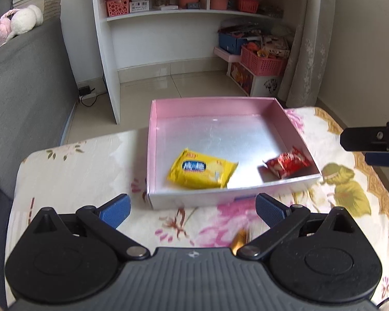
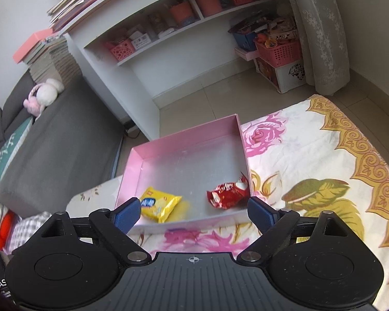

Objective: Organize snacks
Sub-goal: 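Grasp the white wrapper with left tool while right tool grasps yellow waffle pack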

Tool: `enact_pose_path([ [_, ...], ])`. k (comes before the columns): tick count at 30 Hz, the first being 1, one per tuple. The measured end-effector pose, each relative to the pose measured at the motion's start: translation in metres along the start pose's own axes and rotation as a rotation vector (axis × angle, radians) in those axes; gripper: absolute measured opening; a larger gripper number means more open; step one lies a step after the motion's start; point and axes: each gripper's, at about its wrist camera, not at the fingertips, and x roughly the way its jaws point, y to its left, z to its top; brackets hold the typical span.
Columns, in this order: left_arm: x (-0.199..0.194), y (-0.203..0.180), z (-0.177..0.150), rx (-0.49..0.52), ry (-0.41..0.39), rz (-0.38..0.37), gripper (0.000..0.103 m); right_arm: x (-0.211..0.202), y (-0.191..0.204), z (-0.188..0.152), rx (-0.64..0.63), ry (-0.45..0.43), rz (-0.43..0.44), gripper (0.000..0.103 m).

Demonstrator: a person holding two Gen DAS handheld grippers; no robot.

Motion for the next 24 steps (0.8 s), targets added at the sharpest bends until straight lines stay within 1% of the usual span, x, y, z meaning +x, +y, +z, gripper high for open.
enact_pose_path([
  [4, -0.013, 0.002, -0.017, 0.011, 0.012, -0.006, 0.103, -0.014, 0.007, -0.014, -0.036, 0.019, -0.008, 0.093],
  [12, -0.033, 0.011, -0.049, 0.003, 0.022, -0.019, 0.103, -0.031, 0.021, -0.043, -0.100, 0.029, -0.007, 0.094],
  [18, -0.043, 0.021, -0.075, -0.009, 0.003, -0.026, 0.103, -0.033, 0.026, -0.070, -0.141, 0.021, 0.013, 0.097],
  [24, -0.046, 0.026, -0.097, 0.012, 0.015, -0.073, 0.103, -0.028, 0.026, -0.096, -0.208, 0.022, -0.004, 0.097],
])
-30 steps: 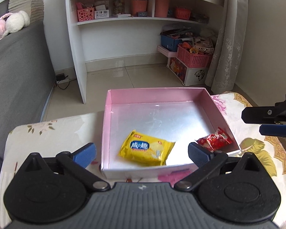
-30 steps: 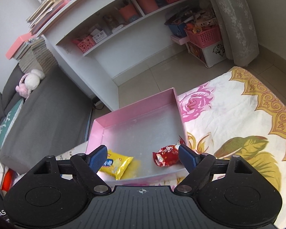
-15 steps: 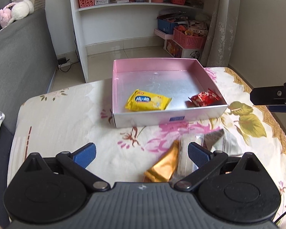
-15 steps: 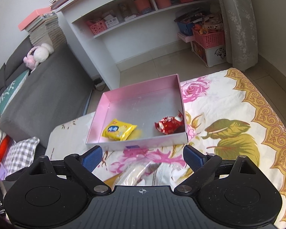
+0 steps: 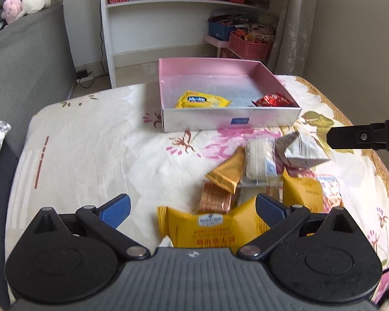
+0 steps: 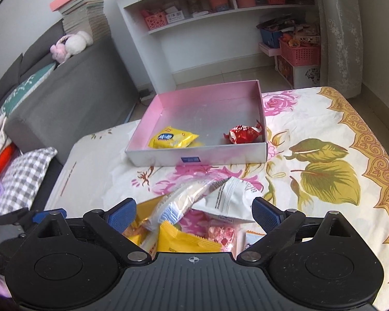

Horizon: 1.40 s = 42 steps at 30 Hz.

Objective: Organize snacks
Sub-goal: 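Grasp the white wrapper with left tool while right tool grasps yellow waffle pack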

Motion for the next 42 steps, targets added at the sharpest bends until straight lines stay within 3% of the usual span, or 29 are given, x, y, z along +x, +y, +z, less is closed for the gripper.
enact_pose_path([
  [7, -0.003, 0.009, -0.024, 0.005, 0.004, -0.025, 0.103, 0.000, -0.003, -0.023, -0.054, -0.047, -0.021, 0.099],
  [16, -0.004, 0.020, -0.041, 0.006, 0.023, -0.085, 0.103, 0.000, -0.005, -0.038, -0.067, -0.066, 0.025, 0.099],
  [23, -0.001, 0.021, -0.046, -0.020, 0.111, -0.078, 0.100, 0.011, 0.009, -0.052, -0.054, 0.064, 0.078, 0.099],
  [28, 0.005, 0.029, -0.050, -0.134, 0.229, -0.064, 0.096, 0.027, 0.016, -0.065, 0.003, 0.190, 0.109, 0.099],
  [31, 0.007, 0.031, -0.051, -0.195, 0.250, -0.078, 0.092, 0.036, 0.016, -0.070, 0.055, 0.242, 0.132, 0.099],
  [38, 0.009, 0.035, -0.048, -0.296, 0.242, -0.075, 0.078, 0.042, 0.020, -0.067, 0.094, 0.226, 0.097, 0.098],
  [42, 0.009, 0.043, -0.048, -0.370, 0.235, -0.089, 0.068, 0.043, 0.019, -0.065, 0.119, 0.215, 0.054, 0.084],
])
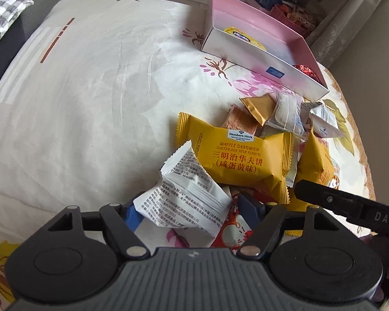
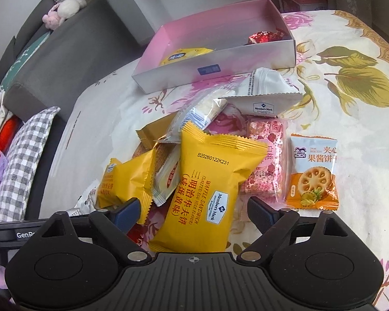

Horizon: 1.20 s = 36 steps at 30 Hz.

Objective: Organize snacks
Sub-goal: 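Grasp the white wrapper with left tool while right tool grasps yellow waffle pack, then carry both packets into the pink box and open both tools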

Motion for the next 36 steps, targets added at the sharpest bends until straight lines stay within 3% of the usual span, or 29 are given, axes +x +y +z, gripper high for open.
enact_pose_path([
  [1, -0.001, 0.002, 0.001, -0.009, -0.006, 0.002, 0.066, 0.001, 0.000, 0.000, 0.004, -0.002, -0.011, 0.082],
  [6, -0.002, 0.006, 0.002, -0.035, -0.014, -0.005, 0.064, -0.001, -0.001, 0.000, 0.014, -0.002, -0.039, 0.046],
  [9, -0.002, 0.003, 0.003, -0.020, -0.014, 0.006, 0.063, -0.002, -0.001, 0.000, 0.016, 0.008, -0.037, 0.042],
  [20, -0.008, 0.001, 0.004, -0.001, -0.009, 0.008, 0.060, -0.015, 0.003, 0.005, 0.033, 0.015, 0.009, 0.041],
  [36, -0.036, -0.010, 0.011, 0.025, -0.068, -0.073, 0.059, -0.044, -0.001, 0.026, 0.083, -0.053, 0.074, 0.041],
])
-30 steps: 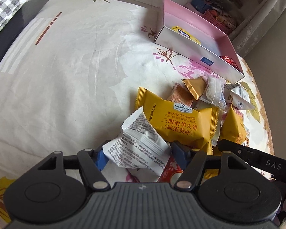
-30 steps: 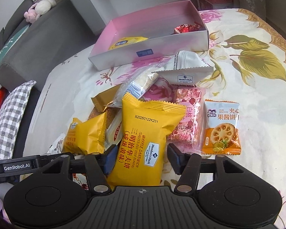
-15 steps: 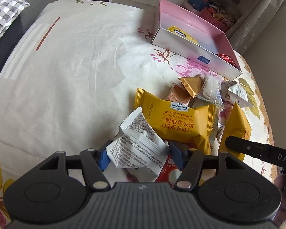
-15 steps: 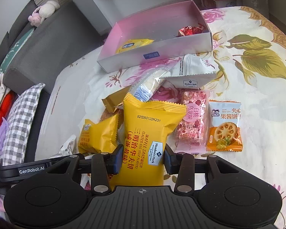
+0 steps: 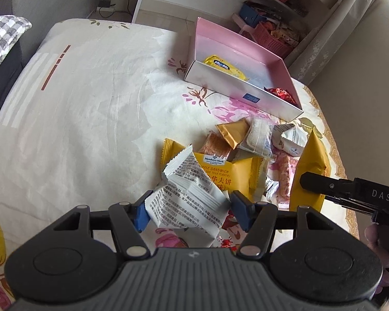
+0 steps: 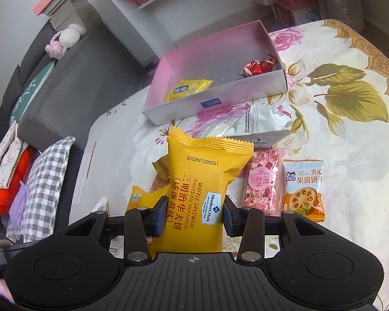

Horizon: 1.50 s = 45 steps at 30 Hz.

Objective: Organize snacks
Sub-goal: 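Carry both packets into the pink box and open both tools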

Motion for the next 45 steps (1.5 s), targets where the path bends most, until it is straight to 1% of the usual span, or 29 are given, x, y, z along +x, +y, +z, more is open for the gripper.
enact_pose_path([
  [7, -0.013, -0.010, 0.011, 0.009, -0.060, -0.032, 0.059, -0.014, -0.002, 0.018, 0.031, -0.057, 0.022, 0.041],
  [14, -0.022, -0.015, 0.026, -0.011, -0.120, -0.062, 0.059, -0.022, -0.005, 0.038, 0.073, -0.111, 0.038, 0.041],
  [22, -0.018, -0.030, 0.044, -0.010, -0.171, -0.069, 0.059, -0.018, -0.011, 0.065, 0.120, -0.171, 0.021, 0.041],
  [28, -0.007, -0.040, 0.063, 0.000, -0.225, -0.038, 0.059, -0.008, -0.018, 0.085, 0.170, -0.202, 0.009, 0.041],
  [30, -0.002, -0.043, 0.071, -0.008, -0.236, -0.040, 0.059, -0.006, -0.020, 0.091, 0.179, -0.219, 0.001, 0.041],
  [32, 0.005, -0.045, 0.078, -0.010, -0.244, -0.040, 0.059, -0.002, -0.023, 0.098, 0.188, -0.235, -0.004, 0.041],
  [35, 0.019, -0.048, 0.088, -0.004, -0.250, -0.022, 0.059, 0.007, -0.030, 0.106, 0.211, -0.266, 0.013, 0.041],
  [38, 0.034, -0.047, 0.100, -0.008, -0.239, -0.006, 0.060, 0.018, -0.037, 0.115, 0.240, -0.277, 0.015, 0.041],
  [40, 0.043, -0.048, 0.108, 0.014, -0.243, 0.019, 0.060, 0.025, -0.040, 0.122, 0.237, -0.281, 0.006, 0.041],
  [45, 0.067, -0.055, 0.125, 0.078, -0.267, 0.050, 0.060, 0.045, -0.048, 0.144, 0.195, -0.288, -0.005, 0.041],
])
